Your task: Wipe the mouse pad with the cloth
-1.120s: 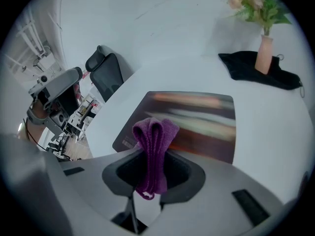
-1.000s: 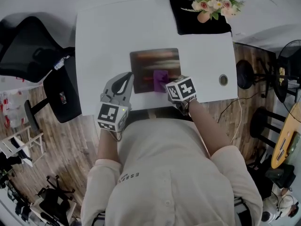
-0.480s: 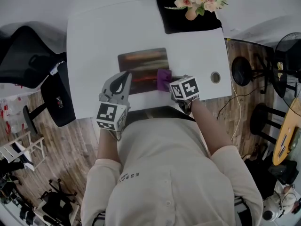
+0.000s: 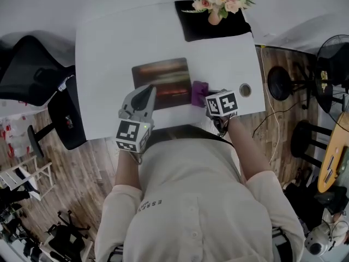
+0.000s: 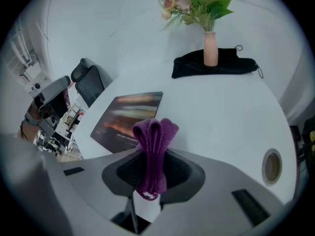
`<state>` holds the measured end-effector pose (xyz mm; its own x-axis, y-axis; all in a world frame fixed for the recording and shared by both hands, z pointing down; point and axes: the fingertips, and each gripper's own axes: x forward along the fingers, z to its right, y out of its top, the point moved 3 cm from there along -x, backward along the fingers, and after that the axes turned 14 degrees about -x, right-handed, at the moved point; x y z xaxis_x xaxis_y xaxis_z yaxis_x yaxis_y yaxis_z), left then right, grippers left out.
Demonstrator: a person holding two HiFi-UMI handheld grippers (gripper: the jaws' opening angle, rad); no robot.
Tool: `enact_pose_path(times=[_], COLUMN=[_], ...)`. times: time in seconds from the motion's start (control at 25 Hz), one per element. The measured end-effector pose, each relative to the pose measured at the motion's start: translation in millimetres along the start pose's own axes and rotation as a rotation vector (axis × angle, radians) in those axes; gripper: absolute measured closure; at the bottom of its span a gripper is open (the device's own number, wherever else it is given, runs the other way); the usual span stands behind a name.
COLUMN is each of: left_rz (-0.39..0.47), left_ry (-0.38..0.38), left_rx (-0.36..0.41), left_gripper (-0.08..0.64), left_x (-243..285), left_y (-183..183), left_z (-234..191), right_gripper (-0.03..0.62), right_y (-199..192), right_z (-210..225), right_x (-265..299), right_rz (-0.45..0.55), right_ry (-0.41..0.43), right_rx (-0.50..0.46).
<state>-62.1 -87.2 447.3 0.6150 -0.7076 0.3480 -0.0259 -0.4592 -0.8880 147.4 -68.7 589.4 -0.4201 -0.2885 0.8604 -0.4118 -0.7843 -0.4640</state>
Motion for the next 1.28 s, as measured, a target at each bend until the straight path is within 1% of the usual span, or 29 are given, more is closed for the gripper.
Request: enact_pose_path(times=[0.12, 0.24, 0.4, 0.48, 0.68, 0.8, 0.96, 1.08, 1.16, 1.28], left_rz=[0.015, 0.036, 0.065, 0.082, 0.12, 0.157, 0.196, 0.214, 0.221, 0.227], left_ry=[0.012, 0.014, 0.019, 0.027, 0.027, 0.035, 0.043, 0.059, 0.074, 0.077], left_rx=[0.016, 0.042, 0.083, 0.1, 0.166, 0.191, 0.224, 0.229, 0.218, 0.211], left_gripper=[0.558, 0.558, 0.558, 0.558, 0.558, 0.558, 0.558, 0.558, 0.558, 0.558], left_x=[-1, -7, -16, -21, -37, -48, -63, -71, -74, -75], left_y=[7, 18, 35, 46, 75, 92, 110, 118, 121, 125], left_z=[1, 3, 0, -4, -7, -11, -18, -27, -34, -38], right_gripper=[0.491, 0.491, 0.491, 0.491, 0.491, 0.491, 0.491, 0.491, 0.491, 0.494], right_y=[8, 26, 65, 88, 140, 164, 187, 197, 201, 203], right_z=[5, 0, -11, -16, -31, -45, -66, -76, -78, -73], right_x=[-13, -27, -47, -60, -96, -116, -140, -152, -160, -165], right_rz=[0.07, 0.144, 0.27, 0.355, 0.571, 0.677, 0.806, 0.891, 0.936, 0.96], right_ry=[-0.016, -0.024, -0.047, -0.065, -0.102, -0.117, -0.127, -0.161, -0.201, -0.281], right_rx=[0.027, 0.015, -0.054, -0.085, -0.125, -0.175, -0.267, -0.312, -0.321, -0.31])
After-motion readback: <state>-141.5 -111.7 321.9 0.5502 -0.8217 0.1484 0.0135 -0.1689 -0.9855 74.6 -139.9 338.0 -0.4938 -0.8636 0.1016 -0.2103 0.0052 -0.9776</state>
